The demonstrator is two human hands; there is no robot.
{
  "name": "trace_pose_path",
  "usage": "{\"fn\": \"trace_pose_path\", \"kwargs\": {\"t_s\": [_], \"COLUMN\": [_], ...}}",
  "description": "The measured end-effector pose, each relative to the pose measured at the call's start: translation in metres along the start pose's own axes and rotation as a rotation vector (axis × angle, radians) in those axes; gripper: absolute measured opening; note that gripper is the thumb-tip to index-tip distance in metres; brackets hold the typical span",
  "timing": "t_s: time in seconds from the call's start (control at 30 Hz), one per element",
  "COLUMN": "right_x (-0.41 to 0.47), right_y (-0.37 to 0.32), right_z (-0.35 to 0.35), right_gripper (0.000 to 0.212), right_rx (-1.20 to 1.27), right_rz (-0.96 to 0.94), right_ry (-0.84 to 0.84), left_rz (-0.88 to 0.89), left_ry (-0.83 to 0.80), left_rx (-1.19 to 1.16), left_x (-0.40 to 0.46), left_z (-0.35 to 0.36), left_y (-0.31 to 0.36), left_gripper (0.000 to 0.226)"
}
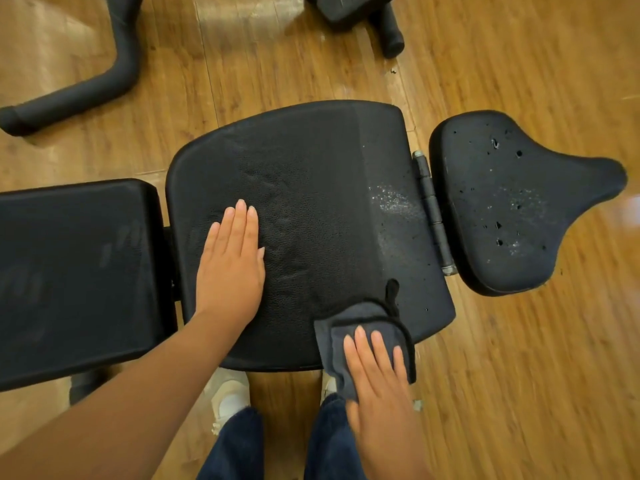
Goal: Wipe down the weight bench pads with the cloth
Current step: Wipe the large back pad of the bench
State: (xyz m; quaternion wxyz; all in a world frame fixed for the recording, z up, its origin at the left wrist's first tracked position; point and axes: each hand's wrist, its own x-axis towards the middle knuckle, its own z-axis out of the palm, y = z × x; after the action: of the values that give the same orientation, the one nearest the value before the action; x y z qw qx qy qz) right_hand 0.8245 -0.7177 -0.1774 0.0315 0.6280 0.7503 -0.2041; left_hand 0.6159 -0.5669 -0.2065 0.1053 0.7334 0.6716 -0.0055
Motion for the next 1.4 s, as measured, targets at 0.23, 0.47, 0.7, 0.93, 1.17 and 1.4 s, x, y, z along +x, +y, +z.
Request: {"fn": "trace_pose_path", "kwargs": {"t_s": [0.23, 0.47, 0.7, 0.93, 1.17, 1.4], "right_x": [0.025, 0.112, 0.192, 0.282, 0.327, 0.299], "right_y": [-0.001, 0.0, 0.009, 0.01, 0.014, 0.019], "right_z": [-0.007, -0.024, -0.051, -0.081, -0.106, -0.105], "right_gripper": [0.075, 0.06, 0.055, 0.053, 0.05, 0.049], "right_rx": [0.003, -0.012, 0.004, -0.022, -0.046, -0.037], "right_rz": [0.031, 0.165, 0.115, 0.07, 0.02, -0.05], "right_ry": [0.088, 0.142, 0.115, 0.142, 0.08, 0.064], "left_rz": [-0.01, -0.017, -0.022, -0.023, -0.014, -0.014], "left_ry": [0.002, 0.014, 0.01, -0.001, 0.001, 0.008], "left_rx": [0.001, 0.001, -0.004, 0.005, 0.003, -0.003], "left_x": [0.0, 0.001, 0.003, 0.003, 0.004, 0.002], "left_z": [0.001, 0.003, 0.002, 0.002, 0.003, 0.003], "left_y": [0.0, 0.0, 0.001, 0.0, 0.0, 0.0], "left_gripper": [0.056, 0.055, 0.057, 0.057, 0.056, 0.056]}}
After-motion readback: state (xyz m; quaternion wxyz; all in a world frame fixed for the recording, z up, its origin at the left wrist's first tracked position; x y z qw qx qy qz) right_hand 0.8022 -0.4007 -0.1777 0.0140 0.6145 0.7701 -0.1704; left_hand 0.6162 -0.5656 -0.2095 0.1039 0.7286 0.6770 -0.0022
